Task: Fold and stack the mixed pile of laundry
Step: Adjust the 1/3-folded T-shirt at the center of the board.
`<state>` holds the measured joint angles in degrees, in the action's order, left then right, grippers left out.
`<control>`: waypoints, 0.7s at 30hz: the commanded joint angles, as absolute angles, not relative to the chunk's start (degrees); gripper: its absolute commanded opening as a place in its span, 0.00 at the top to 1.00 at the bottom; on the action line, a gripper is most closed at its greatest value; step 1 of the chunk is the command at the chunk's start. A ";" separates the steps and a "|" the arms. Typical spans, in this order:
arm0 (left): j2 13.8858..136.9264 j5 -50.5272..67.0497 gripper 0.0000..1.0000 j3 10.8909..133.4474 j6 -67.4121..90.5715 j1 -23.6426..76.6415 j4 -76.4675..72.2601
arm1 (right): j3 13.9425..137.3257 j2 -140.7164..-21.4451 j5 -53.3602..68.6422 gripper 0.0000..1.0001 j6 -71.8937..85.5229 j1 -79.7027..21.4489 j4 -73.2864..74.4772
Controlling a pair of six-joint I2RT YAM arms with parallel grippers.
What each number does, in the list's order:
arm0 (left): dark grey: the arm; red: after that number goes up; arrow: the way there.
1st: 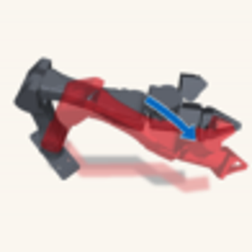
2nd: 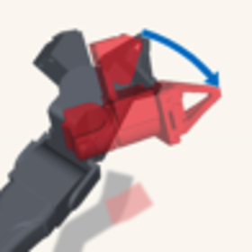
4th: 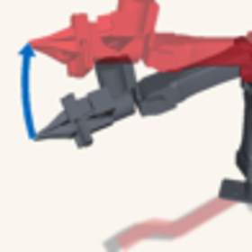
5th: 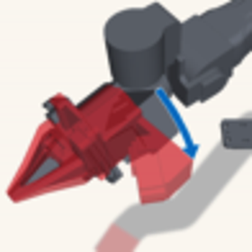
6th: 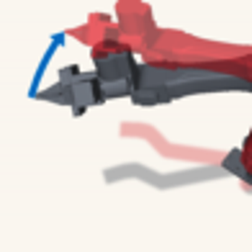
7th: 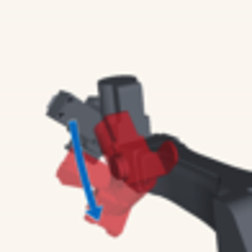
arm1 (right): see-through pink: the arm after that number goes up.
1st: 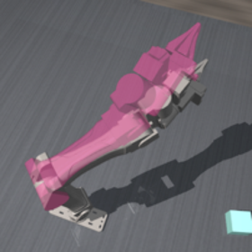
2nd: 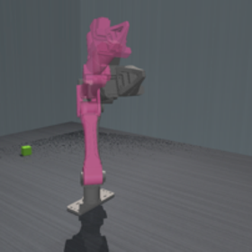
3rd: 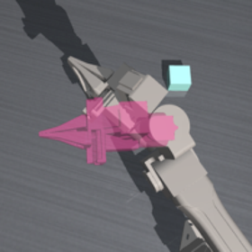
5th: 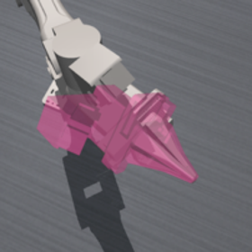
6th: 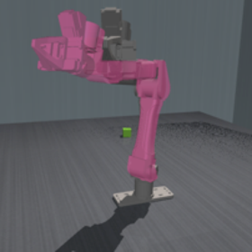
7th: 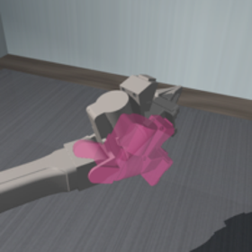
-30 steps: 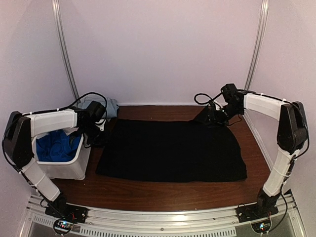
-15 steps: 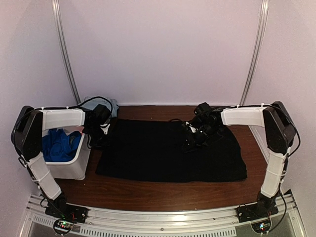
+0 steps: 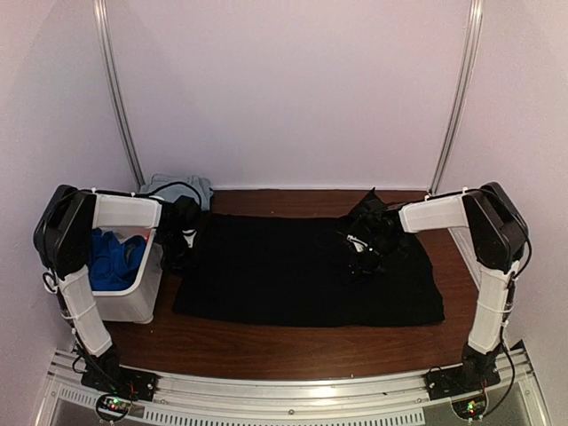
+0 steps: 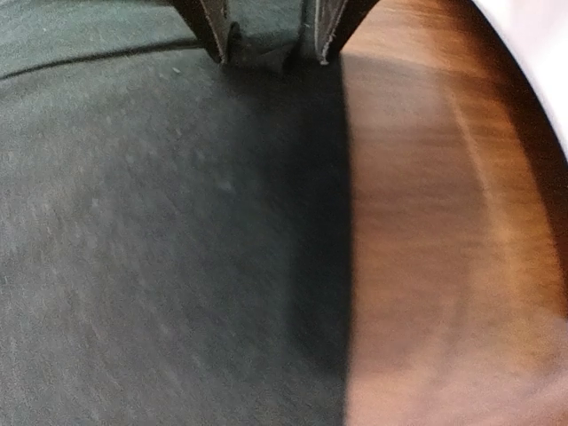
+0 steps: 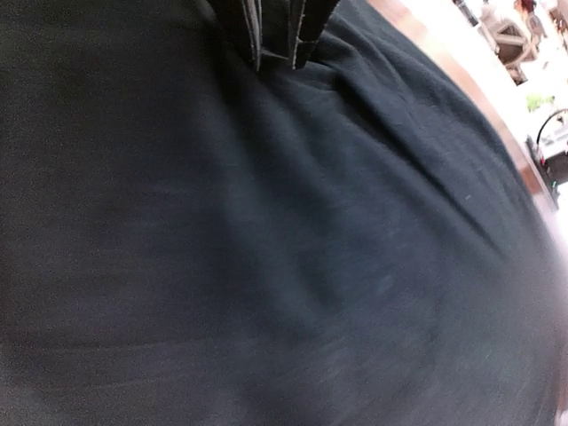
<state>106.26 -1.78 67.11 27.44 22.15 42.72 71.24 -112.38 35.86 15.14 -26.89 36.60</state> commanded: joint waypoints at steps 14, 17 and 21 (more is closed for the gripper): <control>93.06 5.46 0.49 61.98 22.75 25.32 40.59 | 61.05 -94.05 26.05 0.75 19.03 -20.27 46.12; 94.46 5.12 0.50 60.62 24.01 28.16 40.04 | 57.23 -94.11 26.34 0.75 19.76 -17.28 44.74; 96.09 5.09 0.52 57.82 26.61 30.50 38.89 | 54.05 -95.08 23.81 0.76 17.92 -14.94 45.91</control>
